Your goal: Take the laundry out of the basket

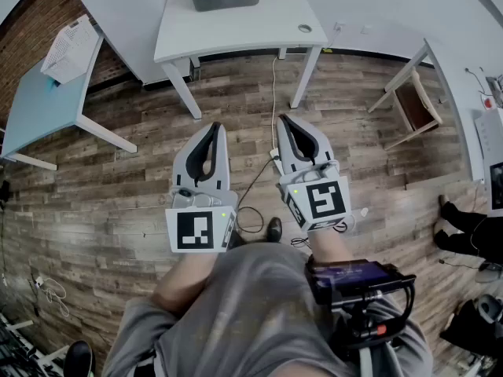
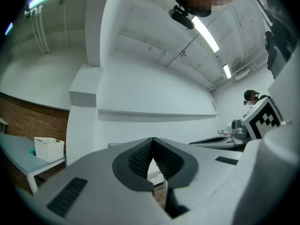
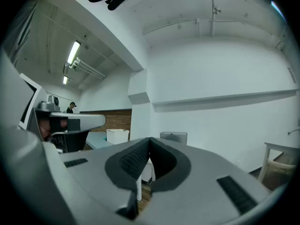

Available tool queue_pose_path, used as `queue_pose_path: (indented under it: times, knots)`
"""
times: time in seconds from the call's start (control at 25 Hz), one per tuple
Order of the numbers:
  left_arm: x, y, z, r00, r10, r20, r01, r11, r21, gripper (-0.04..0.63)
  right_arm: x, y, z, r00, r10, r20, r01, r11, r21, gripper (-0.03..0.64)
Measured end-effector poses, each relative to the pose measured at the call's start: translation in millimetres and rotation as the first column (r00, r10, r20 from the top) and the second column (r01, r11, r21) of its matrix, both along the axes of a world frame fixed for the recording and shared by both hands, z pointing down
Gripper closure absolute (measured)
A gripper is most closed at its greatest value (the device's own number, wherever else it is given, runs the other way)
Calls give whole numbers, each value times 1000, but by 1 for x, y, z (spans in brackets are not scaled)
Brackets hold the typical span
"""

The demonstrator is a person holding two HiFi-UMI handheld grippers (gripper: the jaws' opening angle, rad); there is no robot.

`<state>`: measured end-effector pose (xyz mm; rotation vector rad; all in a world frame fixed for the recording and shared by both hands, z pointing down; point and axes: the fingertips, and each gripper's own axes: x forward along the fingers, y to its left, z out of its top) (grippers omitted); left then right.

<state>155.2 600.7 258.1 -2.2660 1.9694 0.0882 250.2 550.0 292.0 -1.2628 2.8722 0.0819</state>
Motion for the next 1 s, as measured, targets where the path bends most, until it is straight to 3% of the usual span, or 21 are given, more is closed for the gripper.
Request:
queue_pose_path:
  times: [0.44,0.64,1.0]
  knots:
    - [25,-23,2,1000,-3,20,3,1000,-19,588,20,-21,4,1000,-15,14,15,1000,-8,609]
    - [42,-35,4,999,-17,35,17,1000,-21,588,39,-35,1,997,-22,73,23,1000,-4,609]
    - [64,-58,7,998,-42,48,43,999,-31,588,65,-66,16,997,-28,75,32,998,-50,609]
